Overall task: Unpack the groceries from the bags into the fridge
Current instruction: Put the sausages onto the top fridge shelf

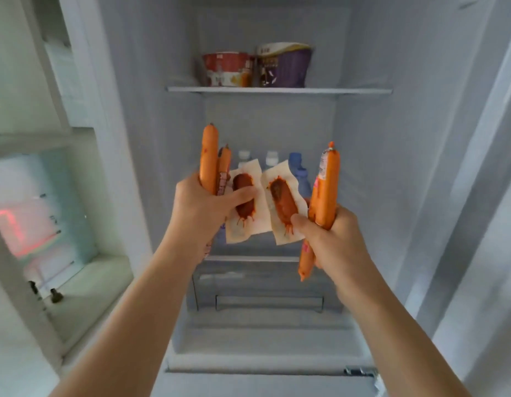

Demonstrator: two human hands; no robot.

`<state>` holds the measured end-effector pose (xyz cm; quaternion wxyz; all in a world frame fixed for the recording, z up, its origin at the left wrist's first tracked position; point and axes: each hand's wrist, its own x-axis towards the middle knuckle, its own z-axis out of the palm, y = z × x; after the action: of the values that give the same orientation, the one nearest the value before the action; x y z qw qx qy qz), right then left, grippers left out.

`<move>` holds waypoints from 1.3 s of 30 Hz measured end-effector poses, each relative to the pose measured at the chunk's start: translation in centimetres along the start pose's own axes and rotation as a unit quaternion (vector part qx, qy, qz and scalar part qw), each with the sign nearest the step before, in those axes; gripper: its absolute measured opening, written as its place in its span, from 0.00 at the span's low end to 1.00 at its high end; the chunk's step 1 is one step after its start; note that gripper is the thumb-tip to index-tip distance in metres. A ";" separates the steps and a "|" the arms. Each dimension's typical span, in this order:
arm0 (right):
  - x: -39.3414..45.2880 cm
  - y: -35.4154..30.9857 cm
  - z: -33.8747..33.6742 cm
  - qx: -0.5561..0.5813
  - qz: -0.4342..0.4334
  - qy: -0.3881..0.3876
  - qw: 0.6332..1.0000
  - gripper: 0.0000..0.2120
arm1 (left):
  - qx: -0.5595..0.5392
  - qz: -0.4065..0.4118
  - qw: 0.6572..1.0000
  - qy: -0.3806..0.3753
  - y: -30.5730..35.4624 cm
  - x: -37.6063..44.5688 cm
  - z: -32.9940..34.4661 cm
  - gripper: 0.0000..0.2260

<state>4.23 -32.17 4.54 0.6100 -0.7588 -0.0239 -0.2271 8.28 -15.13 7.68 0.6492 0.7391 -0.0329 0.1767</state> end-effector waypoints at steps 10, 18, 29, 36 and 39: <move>6.6 -8.6 0.1 -0.007 -0.096 0.066 0.993 0.03 | 0.004 0.137 0.989 -0.061 10.2 6.6 -0.3 0.24; 13.6 -14.7 -0.4 -0.101 -0.112 0.072 0.986 0.09 | 0.070 0.131 0.984 -0.098 16.0 12.7 1.3 0.27; 24.0 -16.5 0.6 -0.201 0.019 0.038 0.979 0.08 | 0.146 0.037 0.964 -0.221 16.5 22.8 4.6 0.46; 27.1 -16.7 1.8 -0.269 0.092 -0.065 0.957 0.29 | 0.145 -0.014 0.961 -0.234 15.7 25.3 6.0 0.47; 27.6 -16.6 1.9 -0.274 0.132 -0.097 0.948 0.17 | 0.178 -0.022 0.956 -0.234 15.3 25.9 6.2 0.44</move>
<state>24.36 -32.82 29.78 0.3979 -0.9113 0.0811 -0.0677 29.56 -18.83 29.46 0.4846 0.8641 -0.1356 -0.0122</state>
